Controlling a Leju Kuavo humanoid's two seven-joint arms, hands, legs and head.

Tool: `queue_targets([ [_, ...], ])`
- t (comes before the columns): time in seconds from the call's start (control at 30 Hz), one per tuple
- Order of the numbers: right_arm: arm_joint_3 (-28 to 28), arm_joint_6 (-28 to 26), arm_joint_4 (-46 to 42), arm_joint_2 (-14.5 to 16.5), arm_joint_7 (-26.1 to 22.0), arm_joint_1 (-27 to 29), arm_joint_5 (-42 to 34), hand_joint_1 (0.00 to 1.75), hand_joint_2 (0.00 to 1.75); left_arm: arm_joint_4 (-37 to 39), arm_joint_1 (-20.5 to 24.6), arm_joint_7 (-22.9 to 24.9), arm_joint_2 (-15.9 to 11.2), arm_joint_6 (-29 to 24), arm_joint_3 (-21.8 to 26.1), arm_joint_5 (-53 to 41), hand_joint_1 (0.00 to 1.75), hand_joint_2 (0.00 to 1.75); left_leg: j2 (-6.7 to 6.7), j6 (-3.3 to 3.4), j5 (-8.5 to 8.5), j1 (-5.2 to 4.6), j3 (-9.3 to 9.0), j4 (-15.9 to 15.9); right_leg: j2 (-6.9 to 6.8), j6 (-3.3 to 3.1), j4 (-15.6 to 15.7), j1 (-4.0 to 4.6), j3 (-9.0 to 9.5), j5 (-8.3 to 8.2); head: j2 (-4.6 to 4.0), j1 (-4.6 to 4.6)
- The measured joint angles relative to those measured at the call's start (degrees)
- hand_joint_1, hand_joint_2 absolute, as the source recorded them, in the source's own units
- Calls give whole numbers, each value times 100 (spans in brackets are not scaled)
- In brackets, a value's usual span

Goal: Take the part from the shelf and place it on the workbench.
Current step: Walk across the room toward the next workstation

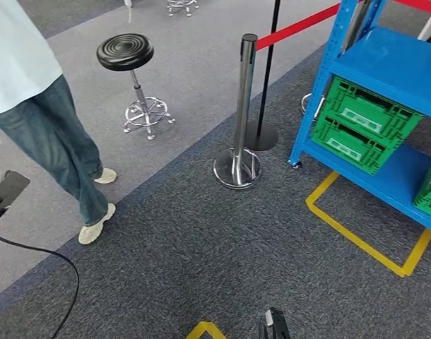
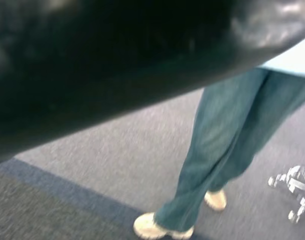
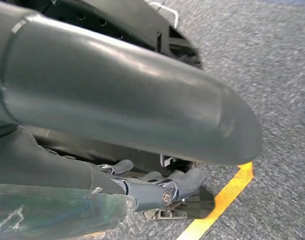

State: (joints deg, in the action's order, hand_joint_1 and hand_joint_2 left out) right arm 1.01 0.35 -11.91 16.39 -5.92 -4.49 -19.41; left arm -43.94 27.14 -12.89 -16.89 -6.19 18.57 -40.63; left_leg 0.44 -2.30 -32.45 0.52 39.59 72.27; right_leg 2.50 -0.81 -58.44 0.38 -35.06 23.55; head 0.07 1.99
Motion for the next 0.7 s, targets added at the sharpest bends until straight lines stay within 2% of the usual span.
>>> queue_targets([
  [0.03, 2, 0, 0, 0, 2, 1, 0, 0, 0, 22, -99, -6, 10, -30, 20, -11, 0, 0, -12, -4, 41, 10, 83, 99, 94, 2, -1, -1, 1, -2, 0, 1],
  [0.07, 4, 0, 0, 0, 6, 0, 0, 0, 0, 41, -178, -11, 21, -52, 32, -17, 0, 0, -23, -6, 190, 23, 56, -27, 182, 7, -4, -3, 3, -5, 0, 1],
  [0.1, 7, 0, 0, 0, 10, -1, 0, 0, 0, 55, -235, -16, 28, -68, 41, -20, 0, 0, -65, -13, 405, 45, -73, -341, 261, 17, -8, -6, 6, -9, 0, 1],
  [0.13, 12, 0, 0, -1, 13, -4, 0, 0, 0, 73, -279, -9, 35, -85, 51, -29, 0, 0, -202, -31, 599, 83, -251, -736, 335, 41, -15, -5, 0, -10, 0, 2],
  [0.17, 19, 0, 0, -2, 15, -11, 0, 0, 0, 96, -320, 8, 41, -107, 65, -47, 0, 0, -355, -40, 723, 117, -417, -1090, 408, 71, -33, -3, -16, -8, 0, 5],
  [0.23, 34, 2, 0, -4, 17, -17, 0, 0, 0, 168, -447, 58, 79, -177, 101, -113, 0, 0, -557, -22, 777, 141, -589, -1447, 547, 155, -37, -13, -61, -20, 0, 6],
  [0.3, 45, 5, 0, -6, 13, -9, 1, 0, 0, 277, -581, 79, 157, -284, 130, -207, 0, 0, -447, 61, 780, 116, -602, -1477, 647, 231, -8, -41, -117, -48, 0, 3],
  [0.33, 51, 7, 0, -7, 8, -5, 1, 0, 0, 343, -631, 68, 201, -345, 141, -244, 0, 0, -377, 109, 789, 112, -606, -1487, 554, 260, -38, -35, -155, -21, 0, 10],
  [0.37, 61, 7, 0, -7, 2, -6, 2, 0, 0, 411, -681, 50, 237, -407, 155, -270, 0, 0, -301, 153, 798, 109, -610, -1498, 381, 283, -166, -20, -232, 69, 0, 35],
  [0.43, 78, 5, -1, -7, -14, -15, 1, 0, 0, 542, -796, 12, 276, -494, 203, -284, 0, 0, -136, 217, 792, 85, -618, -1507, -47, 313, -791, 8, -515, 426, 0, 72],
  [0.47, 82, 5, -1, -9, -24, -27, 0, 0, 0, 599, -849, 2, 283, -514, 231, -286, 0, 0, -49, 231, 787, 70, -621, -1507, -149, 322, -1197, 7, -694, 614, 0, 81],
  [0.5, 83, 4, -2, -14, -32, -37, 0, 0, 0, 655, -888, 2, 294, -519, 256, -296, 0, 0, 37, 240, 780, 59, -625, -1506, -188, 328, -1522, 6, -831, 734, 0, 79],
  [0.53, 84, 4, -2, -20, -40, -45, 0, 0, 0, 707, -912, 9, 310, -517, 277, -308, 0, 0, 114, 246, 774, 53, -631, -1505, -201, 330, -1673, 6, -878, 755, 0, 81],
  [0.57, 86, 4, -2, -26, -38, -45, 0, 0, 0, 757, -931, 21, 331, -515, 297, -328, 0, 0, 185, 246, 765, 51, -642, -1505, -215, 328, -1588, 6, -805, 668, 0, 83],
  [0.6, 89, 4, -2, -30, -36, -36, 0, 0, 0, 811, -952, 37, 358, -519, 314, -352, 0, 0, 254, 240, 752, 50, -663, -1505, -262, 322, -1274, 7, -617, 496, 0, 83],
  [0.67, 97, 3, -2, -31, -33, -7, 1, 0, 0, 927, -1012, 59, 403, -551, 344, -396, 0, 0, 378, 205, 715, 24, -706, -1497, -498, 293, -460, 30, -156, 204, 0, 87],
  [0.7, 105, 2, -2, -31, -33, 5, 1, 0, 0, 991, -1051, 67, 425, -578, 359, -418, 0, 0, 432, 182, 703, 2, -720, -1491, -586, 266, -195, 42, -11, 137, 0, 85],
])
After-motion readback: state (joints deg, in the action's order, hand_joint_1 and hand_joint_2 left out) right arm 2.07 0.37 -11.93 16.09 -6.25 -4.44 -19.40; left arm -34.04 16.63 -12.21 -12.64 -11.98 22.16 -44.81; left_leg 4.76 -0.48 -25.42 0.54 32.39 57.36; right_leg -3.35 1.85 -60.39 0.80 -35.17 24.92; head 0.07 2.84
